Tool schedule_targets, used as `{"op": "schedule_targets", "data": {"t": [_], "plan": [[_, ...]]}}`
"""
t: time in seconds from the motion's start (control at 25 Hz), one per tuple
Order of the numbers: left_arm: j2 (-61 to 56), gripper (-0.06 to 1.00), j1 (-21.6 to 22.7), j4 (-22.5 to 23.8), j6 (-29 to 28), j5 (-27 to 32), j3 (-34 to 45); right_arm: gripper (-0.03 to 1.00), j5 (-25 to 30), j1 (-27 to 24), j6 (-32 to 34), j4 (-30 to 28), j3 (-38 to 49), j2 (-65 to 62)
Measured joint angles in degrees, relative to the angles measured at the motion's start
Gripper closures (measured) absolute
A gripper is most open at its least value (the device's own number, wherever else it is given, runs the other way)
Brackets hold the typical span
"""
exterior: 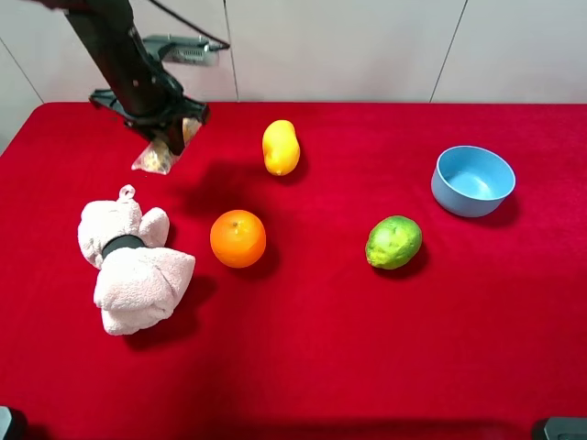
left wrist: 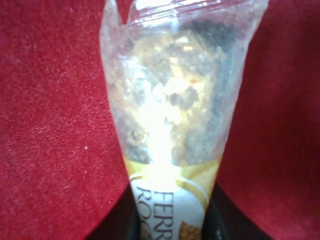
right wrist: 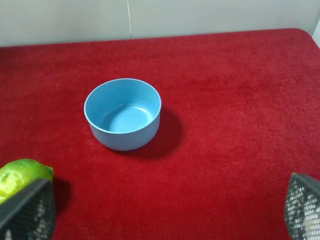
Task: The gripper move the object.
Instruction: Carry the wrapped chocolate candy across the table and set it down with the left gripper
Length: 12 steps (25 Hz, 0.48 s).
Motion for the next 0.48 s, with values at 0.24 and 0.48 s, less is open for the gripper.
{"op": "schedule_targets", "data": {"t": [0.24, 0.48], "plan": [[0.00, 0.73, -1.49, 0.05, -0.22, 7.35, -7.42, 0.27, 0.00, 0.00, 0.00, 0.00, 0.00, 0.00], [0.00, 0.73, -4.28, 0.18, -2.85, 11.57, -13.58, 0.27, 0.00, 0.00, 0.00, 0.00, 0.00, 0.00]]}}
